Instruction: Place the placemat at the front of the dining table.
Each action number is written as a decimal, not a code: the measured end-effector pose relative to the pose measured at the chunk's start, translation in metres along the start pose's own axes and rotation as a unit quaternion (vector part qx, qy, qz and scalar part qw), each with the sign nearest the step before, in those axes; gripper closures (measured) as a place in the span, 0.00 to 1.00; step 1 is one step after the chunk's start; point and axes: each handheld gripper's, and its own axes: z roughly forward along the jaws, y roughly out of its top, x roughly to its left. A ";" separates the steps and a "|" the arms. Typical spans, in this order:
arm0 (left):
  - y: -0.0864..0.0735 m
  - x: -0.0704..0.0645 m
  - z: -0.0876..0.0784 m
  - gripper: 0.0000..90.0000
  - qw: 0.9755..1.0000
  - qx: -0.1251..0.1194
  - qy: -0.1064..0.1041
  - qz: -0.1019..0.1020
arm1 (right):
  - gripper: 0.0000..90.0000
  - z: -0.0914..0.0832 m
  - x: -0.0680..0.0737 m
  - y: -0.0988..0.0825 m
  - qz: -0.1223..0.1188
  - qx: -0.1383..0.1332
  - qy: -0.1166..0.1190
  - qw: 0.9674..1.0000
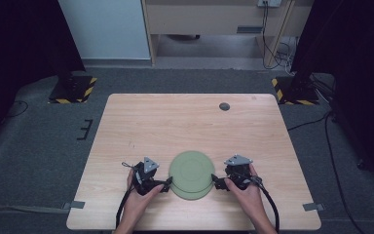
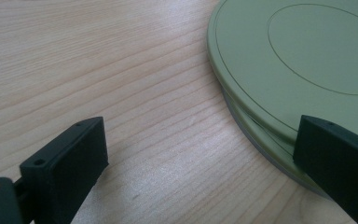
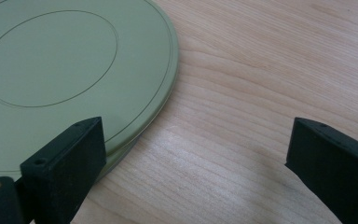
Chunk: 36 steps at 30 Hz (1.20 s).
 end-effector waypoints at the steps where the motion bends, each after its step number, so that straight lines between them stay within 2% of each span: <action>1: 0.000 0.000 0.000 0.02 1.000 0.000 0.002 0.001 | 0.05 0.000 0.000 0.000 0.000 0.000 0.000 1.000; 7: 0.001 0.003 0.003 0.00 1.000 0.000 0.002 -0.013 | 0.02 0.002 -0.001 0.000 0.005 0.002 -0.002 1.000; 24: 0.005 0.006 0.007 0.00 1.000 -0.002 0.008 -0.017 | 0.02 0.006 -0.003 0.002 0.019 -0.010 -0.025 0.999; 30: 0.005 0.005 0.007 0.01 1.000 -0.004 0.007 -0.014 | 0.06 0.005 -0.002 0.002 0.015 -0.007 -0.022 1.000; 36: 0.003 0.001 0.004 0.03 1.000 -0.004 0.002 -0.007 | 0.06 0.001 -0.002 0.001 0.007 0.007 -0.005 1.000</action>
